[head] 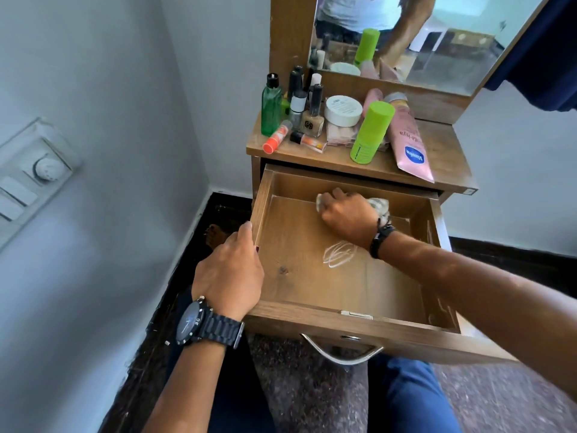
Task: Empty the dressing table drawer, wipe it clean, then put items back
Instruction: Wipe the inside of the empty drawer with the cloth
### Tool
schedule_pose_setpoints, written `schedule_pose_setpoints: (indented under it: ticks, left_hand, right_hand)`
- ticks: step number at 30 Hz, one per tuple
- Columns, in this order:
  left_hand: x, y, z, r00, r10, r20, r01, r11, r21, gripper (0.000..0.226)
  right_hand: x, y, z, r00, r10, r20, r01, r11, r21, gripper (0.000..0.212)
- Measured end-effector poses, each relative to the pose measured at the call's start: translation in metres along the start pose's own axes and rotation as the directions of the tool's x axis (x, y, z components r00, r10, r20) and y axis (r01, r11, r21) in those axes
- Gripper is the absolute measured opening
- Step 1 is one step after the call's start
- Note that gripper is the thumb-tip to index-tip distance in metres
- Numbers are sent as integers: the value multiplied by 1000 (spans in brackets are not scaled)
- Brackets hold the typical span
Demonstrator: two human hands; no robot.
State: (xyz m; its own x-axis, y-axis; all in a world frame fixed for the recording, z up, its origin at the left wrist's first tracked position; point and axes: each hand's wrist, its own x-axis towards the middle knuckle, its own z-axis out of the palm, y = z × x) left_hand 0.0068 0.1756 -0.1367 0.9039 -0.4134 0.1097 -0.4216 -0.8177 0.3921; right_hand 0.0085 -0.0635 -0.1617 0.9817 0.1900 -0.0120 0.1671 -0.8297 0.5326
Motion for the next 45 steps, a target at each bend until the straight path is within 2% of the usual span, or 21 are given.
schedule_pose_setpoints:
  ticks: [4, 9, 11, 13, 16, 25, 33, 37, 41, 45]
  left_hand:
    - [1, -1, 1, 1000, 0, -2, 0, 1000, -3, 44]
    - [1, 0, 1, 1000, 8, 5, -8, 1000, 0, 46]
    - [1, 0, 0, 1000, 6, 8, -6, 1000, -5, 47]
    - [0, -1, 0, 1000, 6, 16, -6, 1000, -5, 47]
    - [1, -1, 0, 1000, 7, 22, -7, 1000, 5, 45]
    - [0, -3, -1, 998, 40, 46, -40, 999, 2, 47]
    - [0, -1, -4, 985, 160, 70, -159, 987, -13, 45]
    - [1, 6, -6, 969, 229, 87, -231, 973, 8, 39]
    - [-1, 26, -10, 927, 325, 186, -307, 944, -120, 36]
    - [-2, 34, -8, 880, 356, 314, -332, 935, -129, 34]
  right_hand:
    - [-31, 16, 17, 998, 59, -13, -59, 997, 46, 34]
    - [-11, -8, 10, 979, 206, 10, -205, 965, 162, 38]
    - [8, -21, 2, 987, 159, 40, -163, 946, 281, 39]
    - [32, -39, -11, 991, 132, 9, -127, 929, 347, 40]
    - [53, -55, -22, 993, 111, -28, -96, 943, 318, 43]
    - [50, -49, -34, 993, 74, 87, -93, 968, 233, 41]
    - [6, -21, -16, 965, 173, 199, -186, 981, 46, 39]
    - [-32, -1, -7, 925, 279, 259, -258, 959, -113, 36]
    - [-54, 23, 0, 877, 313, 364, -331, 944, -14, 39]
    - [-53, 19, -7, 827, 375, 419, -422, 906, 22, 38]
